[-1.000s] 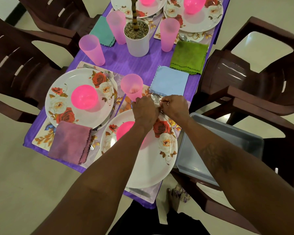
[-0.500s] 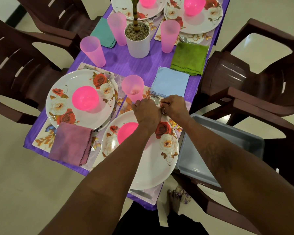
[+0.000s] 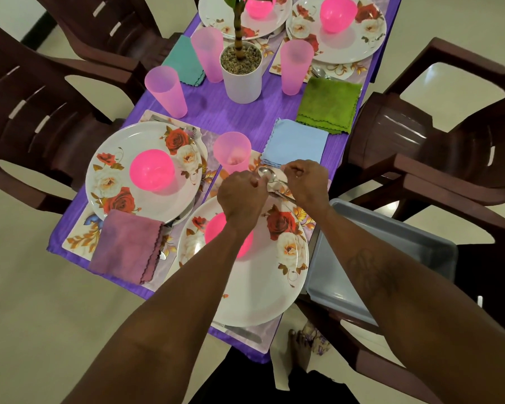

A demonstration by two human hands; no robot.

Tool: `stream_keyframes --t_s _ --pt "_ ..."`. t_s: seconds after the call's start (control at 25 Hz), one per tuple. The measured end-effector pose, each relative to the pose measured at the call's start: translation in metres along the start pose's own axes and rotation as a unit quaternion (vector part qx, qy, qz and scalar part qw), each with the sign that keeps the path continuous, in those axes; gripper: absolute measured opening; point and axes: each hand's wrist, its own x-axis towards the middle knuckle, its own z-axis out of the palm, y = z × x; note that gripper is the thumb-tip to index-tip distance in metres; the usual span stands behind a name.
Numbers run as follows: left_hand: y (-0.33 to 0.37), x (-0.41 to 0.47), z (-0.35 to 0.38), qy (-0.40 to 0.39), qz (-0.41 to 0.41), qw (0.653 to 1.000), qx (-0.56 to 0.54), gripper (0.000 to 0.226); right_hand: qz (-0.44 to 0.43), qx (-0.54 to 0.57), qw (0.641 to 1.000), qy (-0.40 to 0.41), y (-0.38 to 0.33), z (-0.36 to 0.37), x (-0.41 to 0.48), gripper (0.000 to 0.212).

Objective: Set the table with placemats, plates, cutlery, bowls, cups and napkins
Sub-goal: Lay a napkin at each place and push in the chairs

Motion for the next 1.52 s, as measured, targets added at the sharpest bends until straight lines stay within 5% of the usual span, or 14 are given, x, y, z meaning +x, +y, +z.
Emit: stream_keyframes --t_s 0.12,0.2,0.44,0.84,1.52 --pt "-0.018 0.003 -0.024 0.075 -0.065 0.993 -0.067 0.046 0.113 -0.009 0.987 0.118 0.0 -0.006 0.011 0.029" --pt "-0.027 0.011 -0.03 0.115 -0.097 0.978 -0.142 0.052 0.168 -0.024 0.979 0.113 0.005 -0.005 0.017 0.042" --pt "-0.021 0.038 -0.033 0.044 -0.064 0.979 -0.19 0.12 0.279 -0.045 0.956 0.078 0.003 0.001 0.03 0.074" --pt "0.01 0.081 -0.037 0.028 0.019 0.978 -0.205 0.097 0.302 -0.001 0.951 0.068 0.008 -0.008 0.036 0.023" --pt "0.029 0.138 -0.011 -0.047 0.073 0.983 -0.159 0.104 0.309 0.012 0.945 0.101 0.023 -0.01 0.037 0.019"
